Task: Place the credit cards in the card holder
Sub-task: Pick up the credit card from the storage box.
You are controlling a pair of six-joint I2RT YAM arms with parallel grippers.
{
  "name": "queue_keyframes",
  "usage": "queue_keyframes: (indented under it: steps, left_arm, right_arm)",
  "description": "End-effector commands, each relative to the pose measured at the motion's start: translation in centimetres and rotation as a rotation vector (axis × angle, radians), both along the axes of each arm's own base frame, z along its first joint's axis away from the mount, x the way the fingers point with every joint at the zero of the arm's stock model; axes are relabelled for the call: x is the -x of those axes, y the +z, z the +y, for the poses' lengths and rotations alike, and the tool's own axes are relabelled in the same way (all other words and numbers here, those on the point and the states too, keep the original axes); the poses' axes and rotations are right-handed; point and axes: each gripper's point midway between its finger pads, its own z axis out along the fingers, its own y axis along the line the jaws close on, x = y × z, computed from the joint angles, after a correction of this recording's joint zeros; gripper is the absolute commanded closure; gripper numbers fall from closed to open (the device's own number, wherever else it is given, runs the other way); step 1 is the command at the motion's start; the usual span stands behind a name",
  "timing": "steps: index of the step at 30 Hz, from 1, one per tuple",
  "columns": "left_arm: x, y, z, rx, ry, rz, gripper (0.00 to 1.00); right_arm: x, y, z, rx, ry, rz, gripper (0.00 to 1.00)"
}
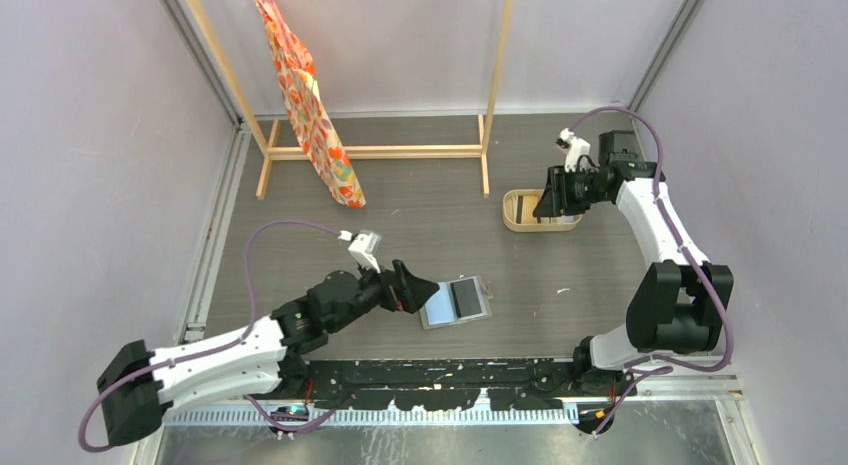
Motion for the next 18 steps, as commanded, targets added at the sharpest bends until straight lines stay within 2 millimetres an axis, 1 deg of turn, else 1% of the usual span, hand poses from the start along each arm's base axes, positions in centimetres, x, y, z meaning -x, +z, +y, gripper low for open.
queue_keyframes:
  steps: [1,5,7,10,13,15,18]
  left_arm:
    - [0.1,0.4,2.9,-0.053,0.056,-0.038,0.00]
    - [1.3,0.1,4.4,0.006,0.059,-0.016,0.00]
    - [1.6,0.2,4.8,0.048,0.063,-0.022,0.01]
    - [2.0,0.4,5.4,0.081,0.068,-0.025,0.02]
    - [2.1,0.3,5.6,0.093,0.068,-0.018,0.03]
    - [2.2,-0.1,5.5,0.086,0.068,-0.009,0.03]
    - [2.1,-0.9,5.4,0.066,0.068,0.009,0.03]
  right_arm:
    - [-3.9,-1.0,-2.8,0.029,-0.210,-0.003,0.55]
    - [-6.2,-2.2,-3.4,0.010,-0.294,0.040,0.54]
    - [-7.4,-3.1,-3.5,0.002,-0.309,0.076,0.54]
    - [-8.9,-5.0,-3.4,-0.008,-0.324,0.149,0.53]
    - [-10.2,-7.0,-4.0,0.017,-0.341,0.185,0.51]
    - [-10.9,-7.6,-4.3,0.029,-0.349,0.188,0.49]
    - [-11.6,-8.7,-4.3,0.017,-0.351,0.215,0.48]
